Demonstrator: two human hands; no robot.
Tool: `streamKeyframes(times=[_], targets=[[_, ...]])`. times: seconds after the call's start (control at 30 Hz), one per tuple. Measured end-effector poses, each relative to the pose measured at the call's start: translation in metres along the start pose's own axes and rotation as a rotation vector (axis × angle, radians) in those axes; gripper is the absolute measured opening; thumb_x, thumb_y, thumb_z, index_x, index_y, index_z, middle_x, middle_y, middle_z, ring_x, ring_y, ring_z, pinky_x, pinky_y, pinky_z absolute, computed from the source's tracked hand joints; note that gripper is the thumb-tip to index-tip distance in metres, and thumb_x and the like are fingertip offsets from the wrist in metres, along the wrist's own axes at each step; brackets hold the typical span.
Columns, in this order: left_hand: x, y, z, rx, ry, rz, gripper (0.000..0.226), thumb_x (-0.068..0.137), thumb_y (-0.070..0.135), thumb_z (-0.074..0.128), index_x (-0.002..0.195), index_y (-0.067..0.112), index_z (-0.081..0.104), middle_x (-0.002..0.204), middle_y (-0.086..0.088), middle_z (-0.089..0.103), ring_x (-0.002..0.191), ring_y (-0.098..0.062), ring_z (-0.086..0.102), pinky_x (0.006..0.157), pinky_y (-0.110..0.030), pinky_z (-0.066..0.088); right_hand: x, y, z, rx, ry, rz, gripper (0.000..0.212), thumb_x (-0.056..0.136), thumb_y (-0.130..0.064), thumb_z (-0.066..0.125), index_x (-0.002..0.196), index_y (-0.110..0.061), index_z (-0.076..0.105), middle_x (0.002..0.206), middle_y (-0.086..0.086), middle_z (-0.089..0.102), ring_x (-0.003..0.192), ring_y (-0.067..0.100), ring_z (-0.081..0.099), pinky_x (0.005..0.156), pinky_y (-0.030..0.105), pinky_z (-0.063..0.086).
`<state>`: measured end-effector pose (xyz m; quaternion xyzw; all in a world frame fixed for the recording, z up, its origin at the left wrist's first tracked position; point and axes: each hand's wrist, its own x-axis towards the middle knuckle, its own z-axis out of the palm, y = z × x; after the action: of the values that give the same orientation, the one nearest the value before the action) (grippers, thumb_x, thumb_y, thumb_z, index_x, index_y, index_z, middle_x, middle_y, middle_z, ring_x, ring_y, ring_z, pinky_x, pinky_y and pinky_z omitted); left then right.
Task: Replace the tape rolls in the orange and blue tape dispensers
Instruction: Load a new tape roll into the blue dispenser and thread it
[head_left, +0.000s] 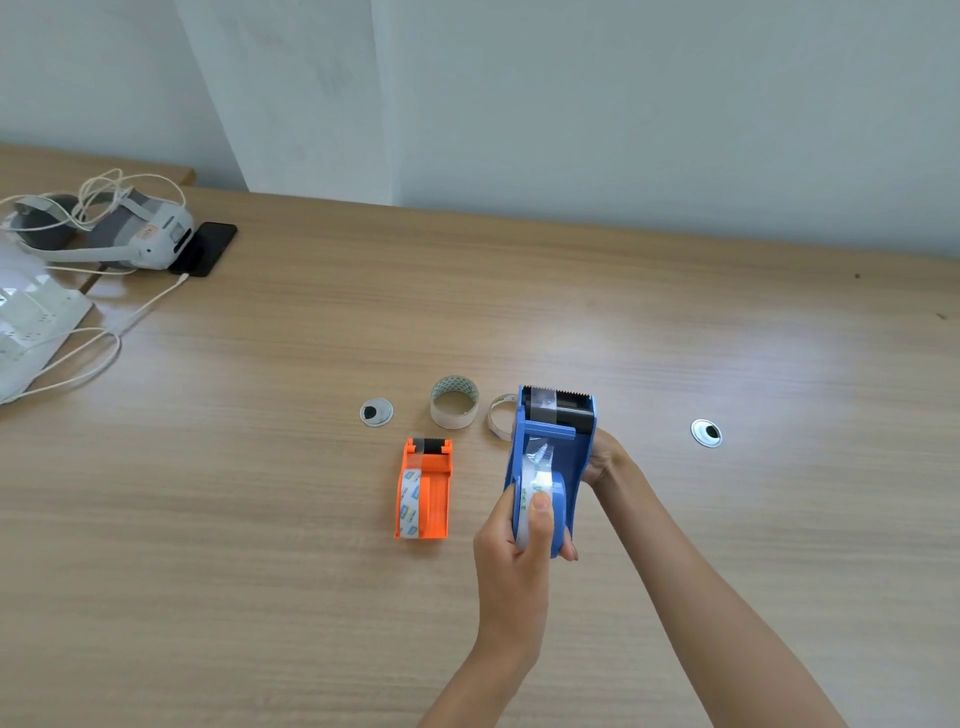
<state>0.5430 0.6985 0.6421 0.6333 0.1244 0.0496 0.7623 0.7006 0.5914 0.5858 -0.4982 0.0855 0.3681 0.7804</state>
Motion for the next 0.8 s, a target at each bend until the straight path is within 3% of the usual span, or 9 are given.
streamKeyframes(times=[0.1, 0.23, 0.37, 0.47, 0.57, 0.7, 0.8], targets=[[0.004, 0.002, 0.002, -0.009, 0.040, -0.024, 0.036, 0.080, 0.049, 0.045, 0.063, 0.019, 0.050, 0.049, 0.001, 0.057, 0.052, -0.008, 0.053, 0.058, -0.014, 0.046, -0.010, 0.002, 0.010, -0.054, -0.031, 0.016, 0.072, 0.099, 0.000, 0.024, 0.043, -0.015, 0.066, 0.046, -0.005, 0.061, 0.041, 0.005, 0.057, 0.042, 0.017, 0.047], [0.009, 0.002, 0.004, 0.006, 0.064, -0.044, 0.036, 0.096, 0.024, 0.048, 0.068, 0.003, 0.051, 0.049, 0.001, 0.056, 0.047, -0.004, 0.050, 0.054, -0.008, 0.042, -0.006, 0.024, 0.004, -0.085, -0.042, 0.013, 0.065, 0.101, -0.002, 0.025, 0.055, -0.016, 0.069, 0.052, -0.004, 0.064, 0.047, 0.006, 0.060, 0.046, 0.019, 0.049], [0.015, -0.005, 0.006, 0.023, 0.065, -0.087, 0.041, 0.098, 0.023, 0.044, 0.076, -0.010, 0.051, 0.054, -0.007, 0.057, 0.047, -0.007, 0.052, 0.051, -0.009, 0.042, -0.013, 0.048, 0.001, 0.054, 0.002, 0.036, 0.056, 0.099, -0.011, 0.029, 0.060, -0.008, 0.069, 0.049, 0.005, 0.062, 0.043, 0.014, 0.060, 0.043, 0.023, 0.051], [0.022, -0.016, 0.007, 0.050, 0.071, -0.123, 0.040, 0.098, 0.025, 0.044, 0.077, -0.008, 0.052, 0.054, -0.010, 0.058, 0.047, -0.008, 0.052, 0.050, -0.013, 0.043, -0.013, 0.068, -0.004, 0.228, 0.053, 0.059, 0.056, 0.099, -0.029, 0.030, 0.066, -0.001, 0.066, 0.042, 0.011, 0.056, 0.032, 0.019, 0.053, 0.037, 0.023, 0.047], [0.030, -0.034, 0.007, 0.105, 0.080, -0.200, 0.041, 0.098, 0.028, 0.044, 0.075, -0.005, 0.053, 0.053, -0.009, 0.060, 0.048, -0.010, 0.052, 0.050, -0.014, 0.042, -0.013, 0.085, -0.008, 0.341, 0.103, 0.050, 0.053, 0.095, -0.044, 0.039, 0.069, -0.005, 0.064, 0.044, 0.008, 0.056, 0.034, 0.017, 0.050, 0.039, 0.022, 0.042], [0.047, -0.064, 0.006, 0.177, 0.097, -0.322, 0.038, 0.096, 0.033, 0.043, 0.071, 0.007, 0.054, 0.052, -0.006, 0.062, 0.051, -0.015, 0.058, 0.060, -0.027, 0.049, -0.015, 0.099, -0.007, 0.303, 0.244, 0.070, 0.067, 0.098, -0.049, 0.027, 0.055, -0.016, 0.067, 0.031, -0.002, 0.040, 0.027, 0.009, 0.037, 0.035, 0.018, 0.037], [0.063, -0.086, 0.005, 0.196, 0.112, -0.407, 0.040, 0.094, 0.037, 0.041, 0.071, 0.007, 0.056, 0.050, -0.004, 0.061, 0.051, -0.018, 0.058, 0.062, -0.034, 0.049, -0.003, 0.110, -0.015, 0.240, 0.316, 0.098, 0.063, 0.098, -0.050, 0.031, 0.053, -0.017, 0.061, 0.033, -0.003, 0.037, 0.032, 0.010, 0.038, 0.041, 0.020, 0.039]])
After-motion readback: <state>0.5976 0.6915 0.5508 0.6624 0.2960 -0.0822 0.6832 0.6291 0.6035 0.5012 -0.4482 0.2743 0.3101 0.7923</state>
